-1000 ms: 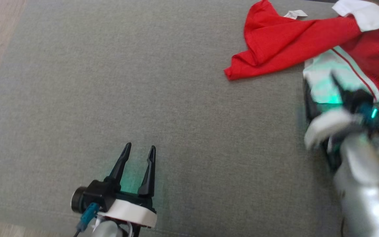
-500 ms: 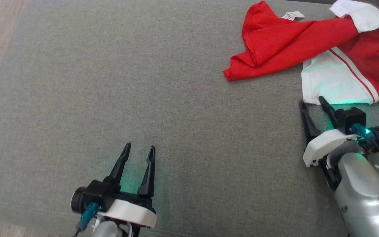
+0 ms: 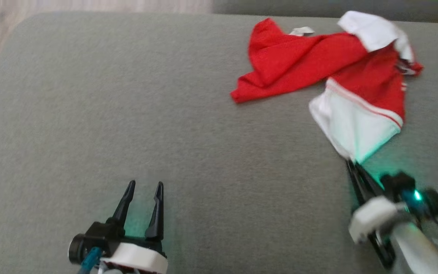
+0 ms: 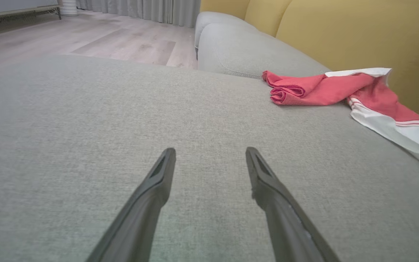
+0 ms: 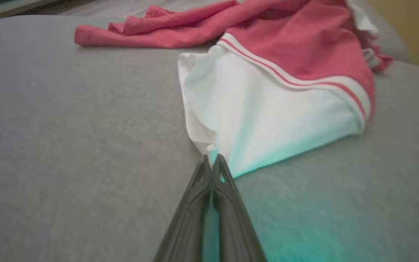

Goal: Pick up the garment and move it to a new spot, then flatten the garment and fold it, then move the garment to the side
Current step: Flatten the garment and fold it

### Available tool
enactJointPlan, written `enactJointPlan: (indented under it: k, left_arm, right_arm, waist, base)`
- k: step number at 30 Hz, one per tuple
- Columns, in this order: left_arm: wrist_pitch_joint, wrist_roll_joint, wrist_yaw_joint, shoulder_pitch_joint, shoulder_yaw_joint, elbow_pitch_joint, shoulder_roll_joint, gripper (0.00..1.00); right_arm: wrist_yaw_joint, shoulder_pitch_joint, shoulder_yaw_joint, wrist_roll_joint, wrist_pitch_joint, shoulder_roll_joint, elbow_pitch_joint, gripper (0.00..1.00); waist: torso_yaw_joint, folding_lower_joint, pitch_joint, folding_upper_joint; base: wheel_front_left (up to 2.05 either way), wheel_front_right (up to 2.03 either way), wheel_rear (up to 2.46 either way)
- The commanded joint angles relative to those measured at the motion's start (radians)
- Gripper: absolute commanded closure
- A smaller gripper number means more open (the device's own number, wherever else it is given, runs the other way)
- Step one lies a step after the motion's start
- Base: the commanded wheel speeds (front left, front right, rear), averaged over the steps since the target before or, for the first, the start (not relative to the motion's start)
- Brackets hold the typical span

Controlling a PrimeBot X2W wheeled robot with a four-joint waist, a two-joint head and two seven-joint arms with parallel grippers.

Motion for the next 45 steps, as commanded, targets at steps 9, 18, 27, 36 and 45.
enactJointPlan:
  k: [9,18,27,36,45]
  left_arm:
    - [-0.005,-0.019,-0.009,-0.029,0.037,-0.031,0.001,0.0]
    - [-0.005,-0.025,-0.034,-0.244,-0.016,0.034,0.001,0.0]
    - [-0.005,0.014,-0.049,-0.551,-0.085,0.292,0.002,0.0]
    - [-0.005,0.091,-0.047,-0.664,-0.105,0.463,0.029,0.0]
    - [-0.005,0.109,-0.035,-0.699,-0.106,0.538,0.027,0.0]
  right_arm:
    - [-0.001,0.204,-0.031,0.074,-0.004,-0.054,-0.194,0.79]
    - [-0.001,0.138,0.01,0.122,-0.004,-0.007,-0.442,0.0]
    - [-0.001,0.052,0.049,0.118,-0.004,0.012,-0.485,0.0]
    - [-0.001,0.035,0.036,0.113,-0.004,0.023,-0.483,0.0]
    - [-0.001,0.026,0.028,0.111,-0.004,0.037,-0.47,0.0]
  waist:
    - [-0.142,0.0001,-0.051,0.0]
    - [-0.215,0.0001,0.062,0.0]
    - [-0.261,0.0001,0.182,0.0]
    - [-0.285,0.0001,0.214,0.0]
    - [-0.289,0.0001,0.229,0.0]
  base:
    - [0.0,0.0,0.0]
    - [0.0,0.0,0.0]
    - [0.0,0.0,0.0]
    - [0.0,0.0,0.0]
    - [0.0,0.0,0.0]
